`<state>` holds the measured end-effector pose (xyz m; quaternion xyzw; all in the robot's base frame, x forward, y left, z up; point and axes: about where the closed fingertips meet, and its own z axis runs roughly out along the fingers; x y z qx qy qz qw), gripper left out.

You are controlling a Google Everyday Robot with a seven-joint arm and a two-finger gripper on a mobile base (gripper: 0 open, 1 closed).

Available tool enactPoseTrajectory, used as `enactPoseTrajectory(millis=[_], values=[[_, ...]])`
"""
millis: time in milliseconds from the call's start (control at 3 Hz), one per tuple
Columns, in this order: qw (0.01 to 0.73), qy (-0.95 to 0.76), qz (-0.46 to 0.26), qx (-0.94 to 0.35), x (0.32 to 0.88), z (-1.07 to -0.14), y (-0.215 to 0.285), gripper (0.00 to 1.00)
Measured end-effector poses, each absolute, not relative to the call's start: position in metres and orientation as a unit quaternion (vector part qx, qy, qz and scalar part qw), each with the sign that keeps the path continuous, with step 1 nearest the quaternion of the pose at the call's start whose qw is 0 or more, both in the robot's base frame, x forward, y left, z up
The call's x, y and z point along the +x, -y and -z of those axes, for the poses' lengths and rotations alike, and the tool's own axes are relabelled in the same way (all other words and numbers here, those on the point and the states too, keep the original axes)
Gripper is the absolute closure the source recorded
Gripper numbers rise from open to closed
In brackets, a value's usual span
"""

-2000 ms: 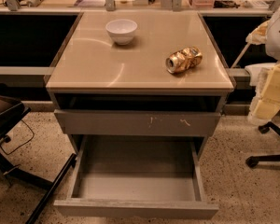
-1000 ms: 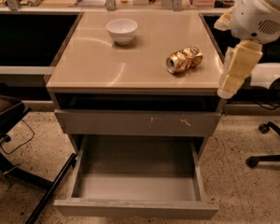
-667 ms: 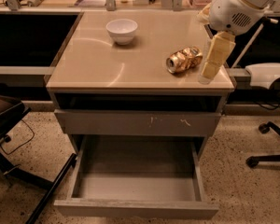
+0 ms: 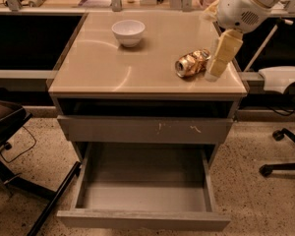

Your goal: Place orange can into middle drawer

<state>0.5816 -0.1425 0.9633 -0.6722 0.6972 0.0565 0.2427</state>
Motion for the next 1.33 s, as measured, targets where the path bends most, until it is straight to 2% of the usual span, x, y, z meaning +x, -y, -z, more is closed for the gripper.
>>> enactPoseTrajectory(millis=[667, 1000, 1333], values=[[0.241, -0.639, -0.121, -0.720, 0.679, -0.907, 0.094, 0.00], [0.235, -0.641, -0.140, -0.717, 0.724, -0.852, 0.088, 0.00], [0.243, -0.642, -0.137, -0.714, 0.731, -0.849, 0.084, 0.00]])
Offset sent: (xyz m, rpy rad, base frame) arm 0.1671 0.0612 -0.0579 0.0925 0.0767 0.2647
